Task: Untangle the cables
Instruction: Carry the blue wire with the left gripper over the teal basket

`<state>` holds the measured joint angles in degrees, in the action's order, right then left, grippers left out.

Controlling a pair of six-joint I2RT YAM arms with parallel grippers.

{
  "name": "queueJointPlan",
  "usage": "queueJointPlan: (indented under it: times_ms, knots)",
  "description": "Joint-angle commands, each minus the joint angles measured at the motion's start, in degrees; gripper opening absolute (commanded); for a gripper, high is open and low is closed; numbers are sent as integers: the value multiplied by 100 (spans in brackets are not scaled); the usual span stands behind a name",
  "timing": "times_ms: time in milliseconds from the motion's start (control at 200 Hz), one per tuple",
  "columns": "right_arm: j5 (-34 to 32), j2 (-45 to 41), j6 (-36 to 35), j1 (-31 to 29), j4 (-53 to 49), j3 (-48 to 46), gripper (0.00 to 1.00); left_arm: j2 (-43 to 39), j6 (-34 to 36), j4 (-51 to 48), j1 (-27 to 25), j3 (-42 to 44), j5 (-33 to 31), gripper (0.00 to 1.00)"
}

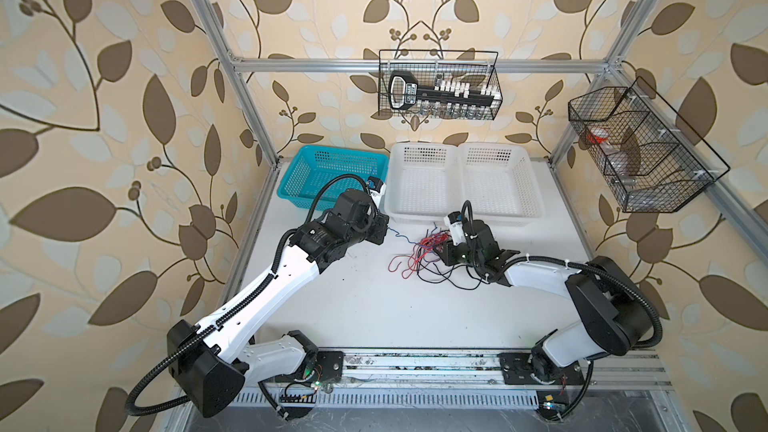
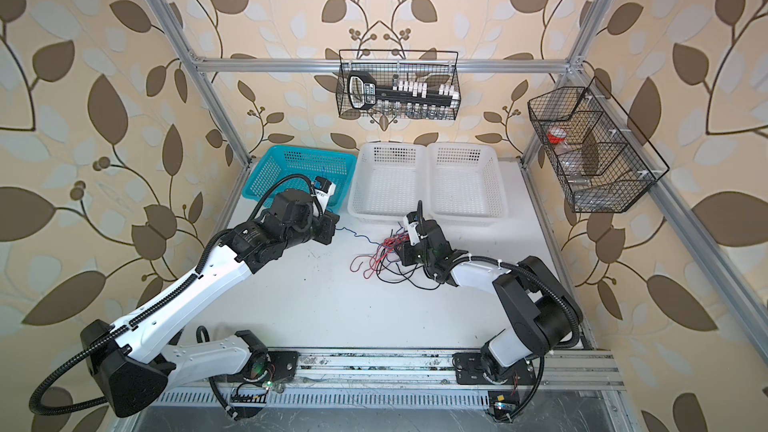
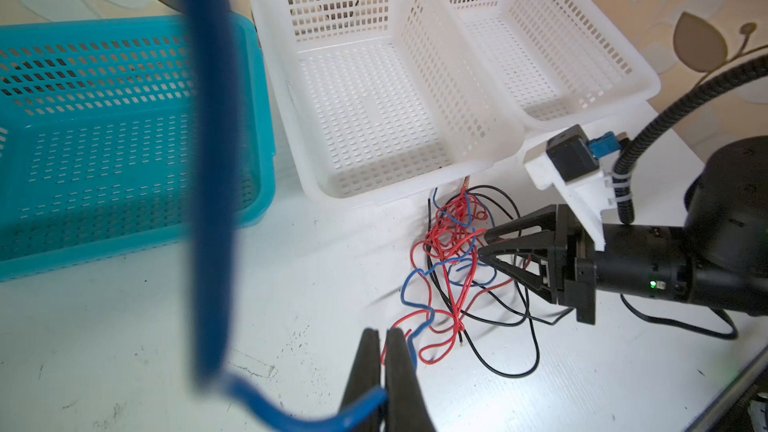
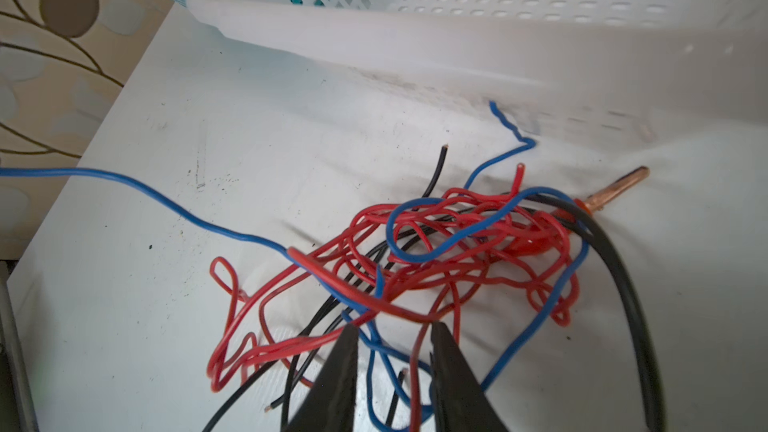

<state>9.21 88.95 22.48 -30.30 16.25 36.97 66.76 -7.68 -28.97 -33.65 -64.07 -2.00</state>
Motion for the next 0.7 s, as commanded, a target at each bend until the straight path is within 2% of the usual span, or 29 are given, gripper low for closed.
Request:
queueJointPlan:
  times_ms: [0, 415, 595, 695]
  knots:
    - [-215, 92, 50, 33, 128, 154, 32, -260, 31, 11, 59, -223, 198, 0]
    - [-313, -32, 213, 262, 234, -82, 40, -844, 118, 115, 52, -228, 454, 0]
    - [-308, -21, 230, 262, 238, -131, 41, -1069, 54, 255, 56, -140, -125, 0]
    - [-299, -32, 248, 267, 264, -165, 41, -1217, -53, 526, 53, -14, -869, 0]
